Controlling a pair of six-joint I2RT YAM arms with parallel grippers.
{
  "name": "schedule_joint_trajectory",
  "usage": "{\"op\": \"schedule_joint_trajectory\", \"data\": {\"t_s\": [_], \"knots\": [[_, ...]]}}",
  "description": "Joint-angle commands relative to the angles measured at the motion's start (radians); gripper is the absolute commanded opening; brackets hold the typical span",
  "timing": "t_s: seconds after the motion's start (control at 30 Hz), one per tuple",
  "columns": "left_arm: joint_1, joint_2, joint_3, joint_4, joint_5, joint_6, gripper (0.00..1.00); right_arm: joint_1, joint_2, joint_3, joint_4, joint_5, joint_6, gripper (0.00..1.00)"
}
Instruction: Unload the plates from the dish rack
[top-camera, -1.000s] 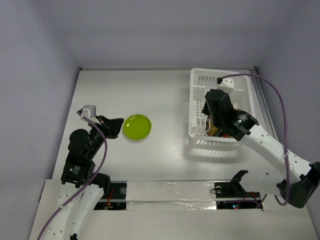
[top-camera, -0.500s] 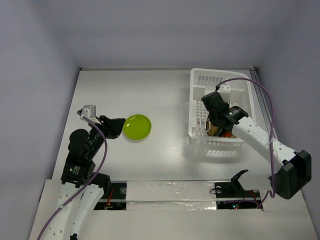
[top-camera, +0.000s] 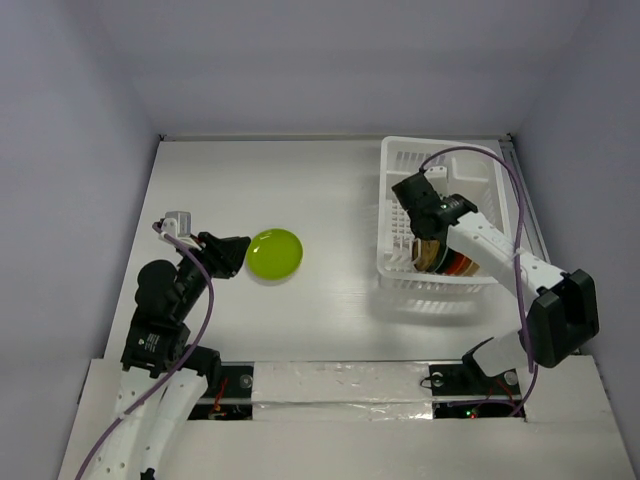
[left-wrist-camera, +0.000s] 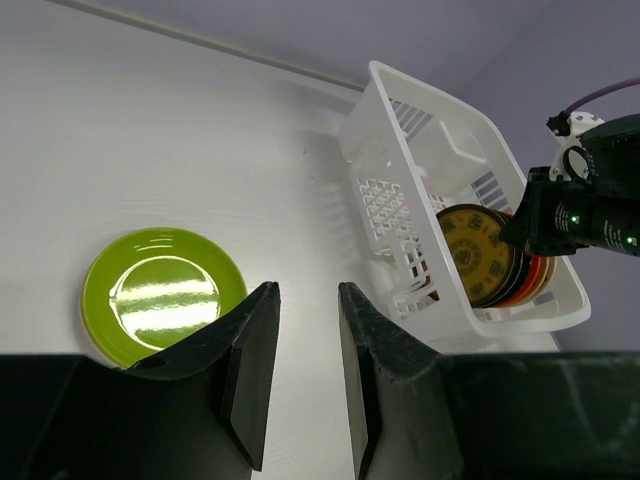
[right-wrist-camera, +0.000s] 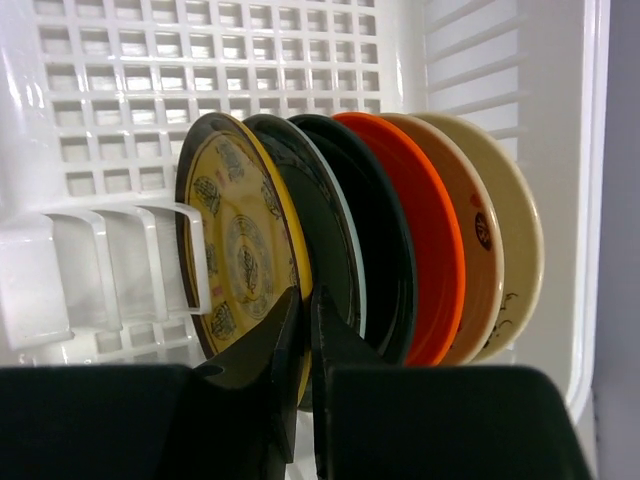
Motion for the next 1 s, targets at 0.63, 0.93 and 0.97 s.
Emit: {"op": "schedule_joint_trajectory", "data": {"t_s": [0.63, 0.93, 0.97], "knots": [[-0.012, -0.019, 0.013, 0.030, 0.002, 0.007, 0.29, 0.025, 0.080, 0.356, -0.225, 0.133, -0.054, 0.00], [-0.012, -0.008, 0.013, 0.033, 0.002, 0.007, 0.30, 0.097, -0.117, 0.410, -0.031, 0.034, -0.082, 0.00], [-0.012, -0.007, 0.013, 0.033, 0.002, 0.005, 0.30, 0.125, -0.137, 0.379, 0.003, -0.003, -0.086, 0.00]]}}
